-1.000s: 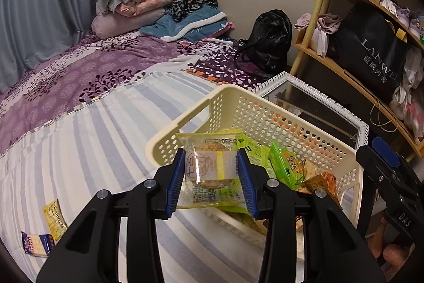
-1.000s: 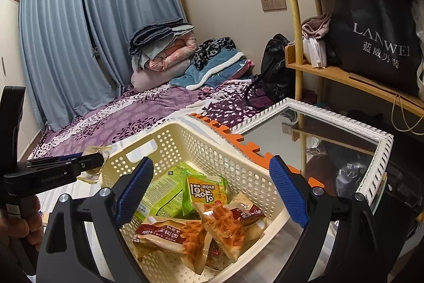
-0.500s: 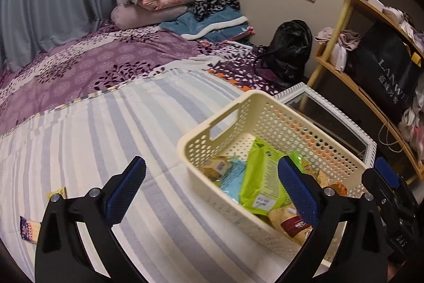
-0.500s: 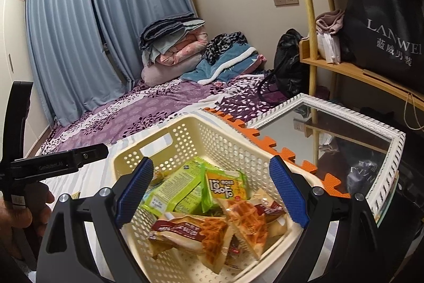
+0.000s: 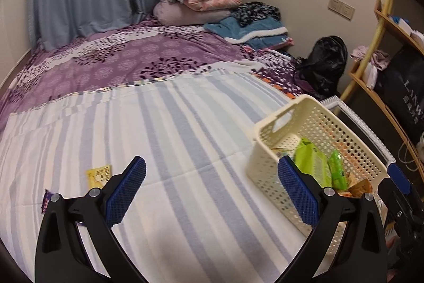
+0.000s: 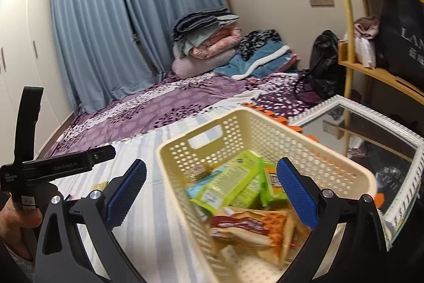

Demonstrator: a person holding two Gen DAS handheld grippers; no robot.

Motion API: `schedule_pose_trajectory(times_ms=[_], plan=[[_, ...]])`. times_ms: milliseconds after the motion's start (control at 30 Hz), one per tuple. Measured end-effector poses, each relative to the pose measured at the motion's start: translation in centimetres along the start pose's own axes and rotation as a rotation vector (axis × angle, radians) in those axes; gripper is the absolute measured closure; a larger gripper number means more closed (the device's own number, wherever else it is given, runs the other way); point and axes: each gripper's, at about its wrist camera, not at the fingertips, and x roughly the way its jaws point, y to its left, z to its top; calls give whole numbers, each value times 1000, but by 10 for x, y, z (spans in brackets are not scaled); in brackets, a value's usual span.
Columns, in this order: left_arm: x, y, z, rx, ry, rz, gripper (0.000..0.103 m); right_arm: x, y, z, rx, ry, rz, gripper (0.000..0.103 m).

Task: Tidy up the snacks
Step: 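Withdraw both tools from the basket toward the remaining snacks on the sheet, then grasp the blue-and-white Mixx soda cracker pack with the left tool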

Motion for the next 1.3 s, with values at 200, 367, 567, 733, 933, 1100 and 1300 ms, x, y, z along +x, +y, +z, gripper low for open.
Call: schedule_pose_trajectory(times_ms=[200,367,567,733,933,1100,1300], plan=[[-24,58,-14,-138,-33,32,2,9,53,9,-116,12,98,5],[-35,108,-30,-235,-35,85,2,14,92,6,-147,37,171,5],[-44,162,-56,-305,-23,127,2,21,130,-9,-193,99,210,5],[-44,205,-74,-368,-10,170,2,23,146,-25,-204,143,227,5],[-29,248,-86,-404,14,215,2,35,155,-36,-215,189,230,5],[0,263,-91,-384,76,205,2,41,155,-40,-215,207,232,5],[22,270,-102,-435,136,176,2,50,151,-42,-199,229,228,5]])
